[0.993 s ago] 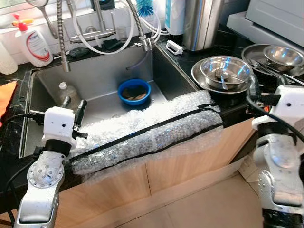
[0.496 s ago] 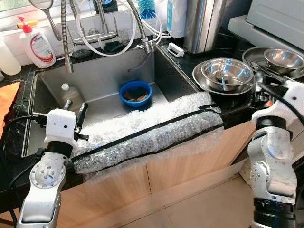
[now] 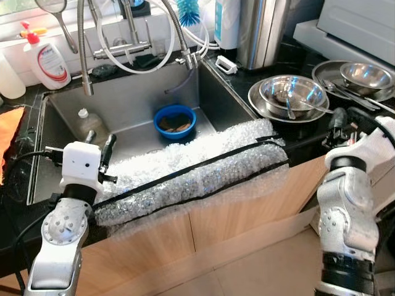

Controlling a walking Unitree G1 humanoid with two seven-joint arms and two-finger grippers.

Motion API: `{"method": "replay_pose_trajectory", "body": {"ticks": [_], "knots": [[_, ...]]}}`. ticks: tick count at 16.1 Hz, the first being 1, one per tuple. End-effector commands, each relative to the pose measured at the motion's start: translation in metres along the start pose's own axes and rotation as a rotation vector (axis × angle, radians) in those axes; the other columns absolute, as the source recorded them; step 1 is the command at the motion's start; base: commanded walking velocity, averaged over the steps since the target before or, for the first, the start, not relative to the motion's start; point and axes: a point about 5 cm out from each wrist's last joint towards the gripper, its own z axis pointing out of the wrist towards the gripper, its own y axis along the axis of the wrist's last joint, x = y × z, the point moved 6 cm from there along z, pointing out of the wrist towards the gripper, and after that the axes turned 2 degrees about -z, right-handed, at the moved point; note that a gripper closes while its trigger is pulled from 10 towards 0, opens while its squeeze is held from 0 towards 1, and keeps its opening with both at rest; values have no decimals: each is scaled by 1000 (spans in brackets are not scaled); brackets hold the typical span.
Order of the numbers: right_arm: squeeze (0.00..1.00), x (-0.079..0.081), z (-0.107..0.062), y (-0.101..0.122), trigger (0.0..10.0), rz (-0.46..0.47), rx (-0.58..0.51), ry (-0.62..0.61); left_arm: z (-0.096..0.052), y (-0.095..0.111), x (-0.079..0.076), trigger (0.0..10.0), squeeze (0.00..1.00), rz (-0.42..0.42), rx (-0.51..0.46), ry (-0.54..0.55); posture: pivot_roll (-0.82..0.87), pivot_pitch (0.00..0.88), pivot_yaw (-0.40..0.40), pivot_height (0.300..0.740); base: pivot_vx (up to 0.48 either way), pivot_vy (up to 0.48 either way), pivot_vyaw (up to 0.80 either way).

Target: Kitchen organization

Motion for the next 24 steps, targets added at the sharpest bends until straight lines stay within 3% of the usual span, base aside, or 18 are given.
{"method": "replay_pose_trajectory", "body": {"ticks": [1, 5, 24], "knots": [[0, 5, 3, -2, 10000, 26, 7, 5, 0, 2, 0, 10000, 0, 9, -11, 3, -92, 43, 62, 740, 0, 0, 0], [0, 15, 5, 8, 10000, 65, -36, 38, 0, 5, 2, 10000, 0, 4, -20, 12, -88, 41, 62, 740, 0, 0, 0], [0, 33, 22, -7, 10000, 141, 7, 26, 0, 4, -10, 10000, 0, -13, -14, -12, -87, 47, 58, 740, 0, 0, 0]]}}
